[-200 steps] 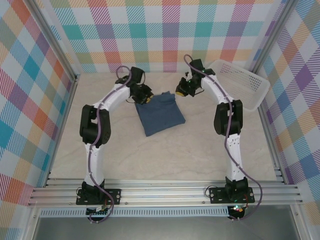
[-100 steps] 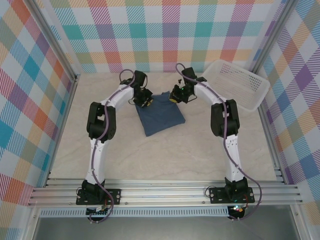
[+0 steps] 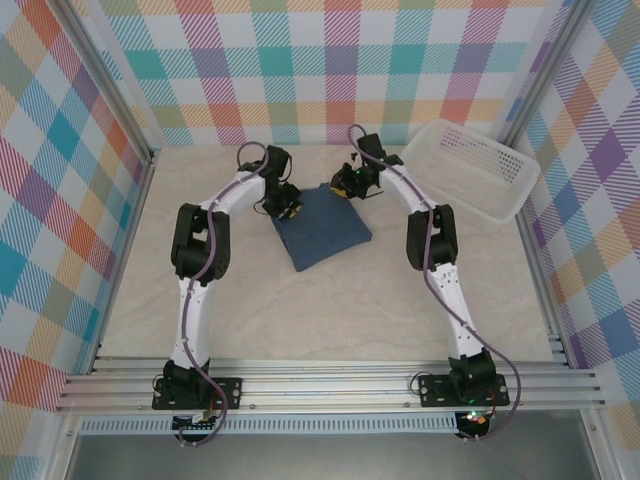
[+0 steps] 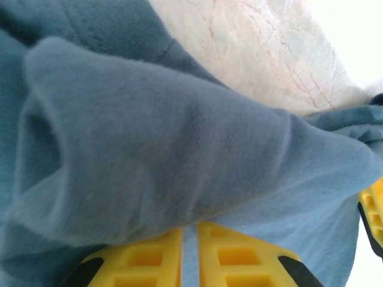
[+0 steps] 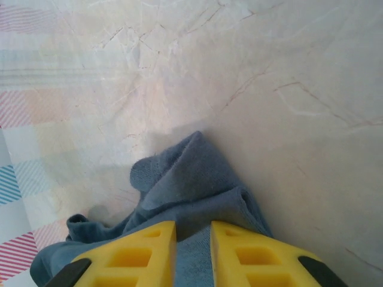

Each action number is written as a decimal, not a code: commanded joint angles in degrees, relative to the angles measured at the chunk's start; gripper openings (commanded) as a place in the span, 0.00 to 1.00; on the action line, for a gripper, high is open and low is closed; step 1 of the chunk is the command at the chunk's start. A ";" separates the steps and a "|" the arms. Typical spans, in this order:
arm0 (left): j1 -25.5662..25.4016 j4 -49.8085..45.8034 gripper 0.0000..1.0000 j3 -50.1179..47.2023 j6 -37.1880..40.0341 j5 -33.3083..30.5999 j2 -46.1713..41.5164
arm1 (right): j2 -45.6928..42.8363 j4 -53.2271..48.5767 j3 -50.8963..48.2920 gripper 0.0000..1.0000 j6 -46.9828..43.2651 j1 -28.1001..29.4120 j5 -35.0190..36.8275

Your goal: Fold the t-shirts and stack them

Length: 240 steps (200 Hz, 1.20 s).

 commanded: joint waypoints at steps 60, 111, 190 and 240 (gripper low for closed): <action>7.57 -7.30 0.16 2.08 5.66 1.63 3.31 | -19.71 4.06 -17.08 0.34 -1.31 1.48 2.55; 7.03 -6.57 0.42 5.86 8.36 -0.01 -4.46 | -43.41 8.91 -44.23 0.38 -2.57 1.56 6.89; 1.17 19.93 0.46 -38.21 2.05 6.79 -26.13 | -74.92 18.98 -80.04 0.61 -5.80 0.12 2.33; -0.81 14.28 0.42 -32.50 3.50 1.53 -18.00 | -77.59 17.60 -82.48 0.60 -5.30 -0.37 0.09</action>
